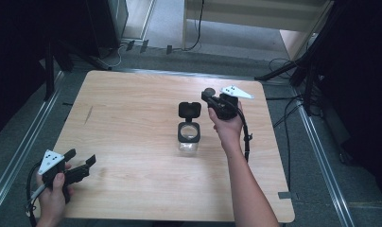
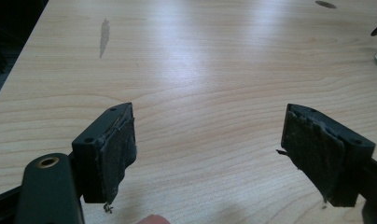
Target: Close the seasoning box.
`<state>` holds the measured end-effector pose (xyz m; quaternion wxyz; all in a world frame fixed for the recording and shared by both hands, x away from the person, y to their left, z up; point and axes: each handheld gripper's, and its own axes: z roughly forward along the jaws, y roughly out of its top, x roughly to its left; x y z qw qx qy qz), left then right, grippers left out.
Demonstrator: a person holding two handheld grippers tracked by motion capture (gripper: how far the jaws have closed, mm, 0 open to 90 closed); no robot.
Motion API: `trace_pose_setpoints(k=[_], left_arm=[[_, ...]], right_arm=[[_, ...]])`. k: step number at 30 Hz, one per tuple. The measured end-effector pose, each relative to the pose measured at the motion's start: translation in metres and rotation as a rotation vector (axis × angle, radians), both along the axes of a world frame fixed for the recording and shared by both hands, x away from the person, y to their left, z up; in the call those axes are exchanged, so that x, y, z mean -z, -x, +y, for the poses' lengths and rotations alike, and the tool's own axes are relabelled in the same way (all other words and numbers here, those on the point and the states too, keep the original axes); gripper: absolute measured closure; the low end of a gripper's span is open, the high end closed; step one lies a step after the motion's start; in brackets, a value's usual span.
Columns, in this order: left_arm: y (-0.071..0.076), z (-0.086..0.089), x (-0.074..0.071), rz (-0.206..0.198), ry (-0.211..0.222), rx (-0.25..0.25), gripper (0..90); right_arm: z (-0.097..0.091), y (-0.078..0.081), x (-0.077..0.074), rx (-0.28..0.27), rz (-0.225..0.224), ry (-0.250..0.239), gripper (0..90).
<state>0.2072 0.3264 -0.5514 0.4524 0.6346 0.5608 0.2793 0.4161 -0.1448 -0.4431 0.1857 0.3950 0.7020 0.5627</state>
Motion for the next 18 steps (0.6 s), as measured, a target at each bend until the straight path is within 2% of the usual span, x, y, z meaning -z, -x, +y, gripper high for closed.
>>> trace_pose_setpoints(k=[1,2,3,6,8,12,14,18], left_arm=[[0.000,0.000,0.000,0.000,0.000,0.000,18.0],[-0.001,0.000,0.000,-0.002,0.004,0.005,18.0],[-0.001,-0.001,0.000,-0.002,0.001,0.005,18.1],[-0.002,-0.002,0.000,-0.004,-0.002,0.002,18.1],[-0.001,-0.002,0.000,-0.006,-0.003,0.001,18.1],[-0.001,-0.001,0.000,-0.005,0.001,0.000,18.1],[-0.001,-0.001,0.000,-0.004,0.003,0.000,18.1],[-0.001,-0.001,0.000,-0.005,0.003,-0.001,18.1]], right_arm=[[0.000,0.000,0.000,0.000,0.000,0.000,90.0],[0.003,0.009,0.002,-0.043,-0.006,0.032,90.0],[0.003,0.012,0.003,-0.046,-0.007,0.044,90.0],[0.000,0.023,0.007,-0.087,0.001,0.034,90.0],[0.001,0.033,0.010,-0.102,-0.013,0.075,90.0],[0.004,0.046,0.009,-0.150,-0.028,0.093,90.0],[0.007,0.048,0.005,-0.088,-0.049,0.145,90.0],[0.009,0.036,-0.008,-0.027,-0.028,0.050,90.0]])
